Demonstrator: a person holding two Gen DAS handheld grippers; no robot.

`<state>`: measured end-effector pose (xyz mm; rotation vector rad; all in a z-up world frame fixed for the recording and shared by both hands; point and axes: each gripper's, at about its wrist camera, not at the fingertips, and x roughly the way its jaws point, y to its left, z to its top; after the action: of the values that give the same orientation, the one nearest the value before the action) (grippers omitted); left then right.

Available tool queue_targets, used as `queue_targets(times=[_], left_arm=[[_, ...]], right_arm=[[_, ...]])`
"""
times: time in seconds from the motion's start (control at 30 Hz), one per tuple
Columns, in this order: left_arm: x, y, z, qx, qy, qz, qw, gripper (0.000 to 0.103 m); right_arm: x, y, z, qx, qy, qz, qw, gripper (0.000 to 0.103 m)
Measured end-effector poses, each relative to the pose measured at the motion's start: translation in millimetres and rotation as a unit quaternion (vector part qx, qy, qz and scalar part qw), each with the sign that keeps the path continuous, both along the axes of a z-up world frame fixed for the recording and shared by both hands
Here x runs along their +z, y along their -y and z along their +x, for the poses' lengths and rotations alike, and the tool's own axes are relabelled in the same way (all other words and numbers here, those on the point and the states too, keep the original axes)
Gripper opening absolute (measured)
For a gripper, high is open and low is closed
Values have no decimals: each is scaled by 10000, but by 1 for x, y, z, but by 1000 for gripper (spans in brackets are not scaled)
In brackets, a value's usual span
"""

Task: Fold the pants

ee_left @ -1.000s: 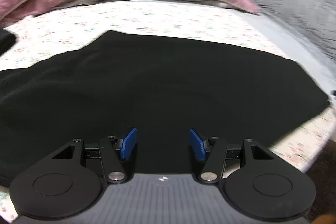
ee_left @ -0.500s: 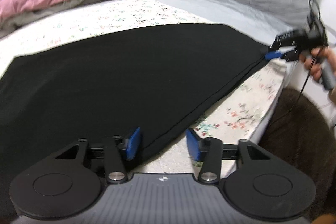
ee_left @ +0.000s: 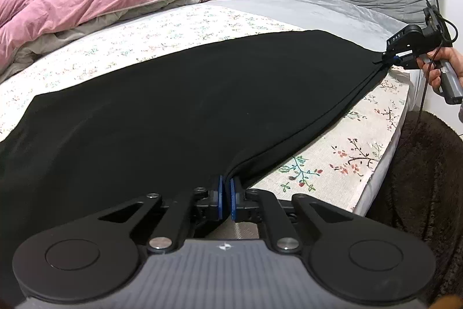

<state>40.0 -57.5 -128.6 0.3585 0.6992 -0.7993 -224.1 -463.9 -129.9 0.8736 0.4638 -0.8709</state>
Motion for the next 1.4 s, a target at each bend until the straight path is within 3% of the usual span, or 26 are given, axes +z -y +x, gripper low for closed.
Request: queue_targets(times=[0.2, 0.4, 0.47, 0.5, 0.67, 0.73, 0.8, 0.9, 1.1, 1.17, 1.3, 1.4], left_arm=[[8, -9, 0, 147, 100, -48, 9998, 16], [-1, -8, 1, 159, -7, 153, 9998, 16], [-1, -7, -1, 190, 37, 142, 9997, 20], [0, -8, -1, 200, -14, 83, 9998, 21], [21, -34, -2, 698, -109, -332, 9969, 53], [31, -54, -2, 1190, -42, -482, 9917, 65], [38, -77, -1, 1731, 18, -560, 9833, 69], [44, -114, 3, 2665, 185, -417, 9627, 72], [49, -189, 5, 4160, 232, -534, 9075, 76], [49, -210, 6, 4598, 267, -538, 8860, 78], [50, -253, 14, 5500, 171, -681, 8322, 80], [44, -280, 25, 5891, -53, -859, 8035, 79]], right_arm=[[14, -25, -1, 116, -328, -412, 9985, 0], [3, -25, -1, 204, -453, -248, 9985, 0], [7, -29, 3, 251, -599, -363, 9972, 2], [10, -32, 5, 275, -676, -435, 9964, 11], [33, -53, 13, 425, -1372, -1046, 9841, 28], [42, -63, 17, 562, -1503, -1265, 9789, 39], [51, -76, 24, 825, -1502, -1465, 9743, 45], [59, -99, 45, 1446, -1422, -1631, 9655, 47], [56, -157, 105, 2831, -1170, -1821, 9343, 48], [53, -175, 125, 3222, -1132, -1821, 9221, 48], [47, -212, 157, 3873, -1097, -1912, 8952, 48], [42, -236, 175, 4336, -1051, -1945, 8736, 48]])
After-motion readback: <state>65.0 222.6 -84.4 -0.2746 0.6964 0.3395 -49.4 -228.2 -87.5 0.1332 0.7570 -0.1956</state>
